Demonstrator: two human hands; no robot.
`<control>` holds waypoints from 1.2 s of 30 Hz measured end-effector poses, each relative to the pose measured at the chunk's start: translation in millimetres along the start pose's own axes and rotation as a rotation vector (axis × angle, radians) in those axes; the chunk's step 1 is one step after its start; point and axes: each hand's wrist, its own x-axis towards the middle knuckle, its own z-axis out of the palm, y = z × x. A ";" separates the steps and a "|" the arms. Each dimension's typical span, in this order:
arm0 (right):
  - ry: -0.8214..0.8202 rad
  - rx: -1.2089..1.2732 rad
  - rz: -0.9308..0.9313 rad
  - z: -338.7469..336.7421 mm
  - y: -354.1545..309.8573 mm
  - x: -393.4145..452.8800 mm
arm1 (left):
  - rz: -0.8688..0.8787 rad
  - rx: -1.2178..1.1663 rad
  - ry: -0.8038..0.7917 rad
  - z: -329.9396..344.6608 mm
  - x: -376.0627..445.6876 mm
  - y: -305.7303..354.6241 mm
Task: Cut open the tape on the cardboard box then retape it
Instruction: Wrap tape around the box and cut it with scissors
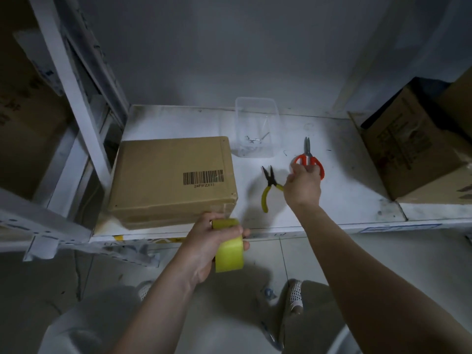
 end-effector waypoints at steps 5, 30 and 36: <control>-0.082 -0.134 0.140 3.3 15.9 36.1 | 0.025 -0.001 0.030 2.7 8.0 -3.1; 0.062 0.214 0.408 -7.0 9.9 33.1 | -0.016 0.076 0.035 -4.6 -2.3 -7.0; -0.144 1.004 0.182 -43.8 -23.7 -13.3 | -0.056 -0.024 -0.034 -10.4 -4.5 -3.5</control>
